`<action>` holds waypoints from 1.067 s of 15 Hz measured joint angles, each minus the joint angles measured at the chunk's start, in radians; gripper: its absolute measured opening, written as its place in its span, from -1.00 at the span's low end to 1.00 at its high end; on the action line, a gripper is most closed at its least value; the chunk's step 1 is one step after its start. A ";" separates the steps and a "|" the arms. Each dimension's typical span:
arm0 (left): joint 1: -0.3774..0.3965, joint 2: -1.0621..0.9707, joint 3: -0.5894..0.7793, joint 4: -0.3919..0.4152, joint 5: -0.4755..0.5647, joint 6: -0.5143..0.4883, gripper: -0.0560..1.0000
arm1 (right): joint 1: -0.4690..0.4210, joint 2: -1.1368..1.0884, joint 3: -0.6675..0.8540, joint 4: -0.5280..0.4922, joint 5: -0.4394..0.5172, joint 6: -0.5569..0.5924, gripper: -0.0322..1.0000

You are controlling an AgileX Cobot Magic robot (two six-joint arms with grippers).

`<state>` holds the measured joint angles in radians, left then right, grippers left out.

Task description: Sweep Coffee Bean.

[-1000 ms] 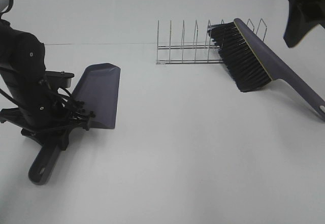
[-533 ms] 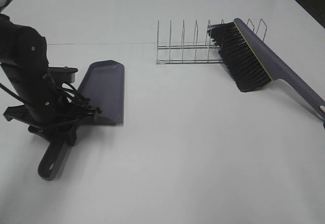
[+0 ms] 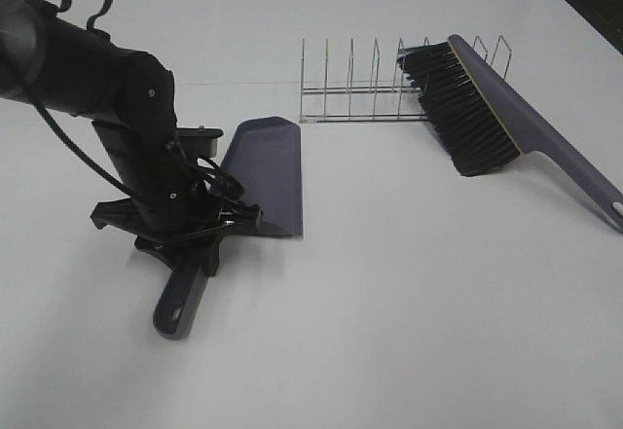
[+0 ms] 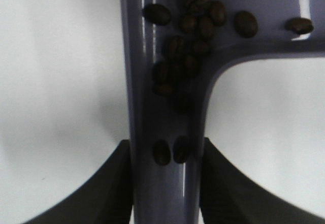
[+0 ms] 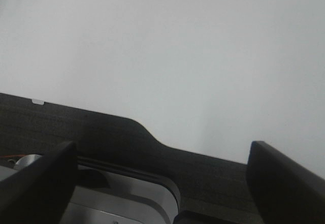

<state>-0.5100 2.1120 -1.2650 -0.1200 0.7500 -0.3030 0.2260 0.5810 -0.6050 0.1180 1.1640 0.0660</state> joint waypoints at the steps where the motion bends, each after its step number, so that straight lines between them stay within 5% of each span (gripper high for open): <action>1: 0.000 0.009 -0.011 -0.001 0.015 -0.017 -0.23 | 0.000 -0.026 0.000 0.000 0.006 0.000 0.60; 6: 0.000 0.013 -0.019 -0.006 0.055 -0.043 -0.17 | 0.000 -0.050 0.000 0.001 0.033 0.000 0.60; 9: -0.001 0.005 -0.019 -0.015 0.097 -0.045 0.39 | 0.000 -0.050 0.000 0.001 0.033 -0.010 0.60; 16: -0.001 -0.252 -0.017 0.144 0.232 -0.061 0.46 | 0.000 -0.058 0.058 -0.002 0.035 -0.050 0.60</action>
<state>-0.5110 1.8600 -1.2820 0.0240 0.9820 -0.3640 0.2260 0.5230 -0.5470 0.1160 1.1990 0.0160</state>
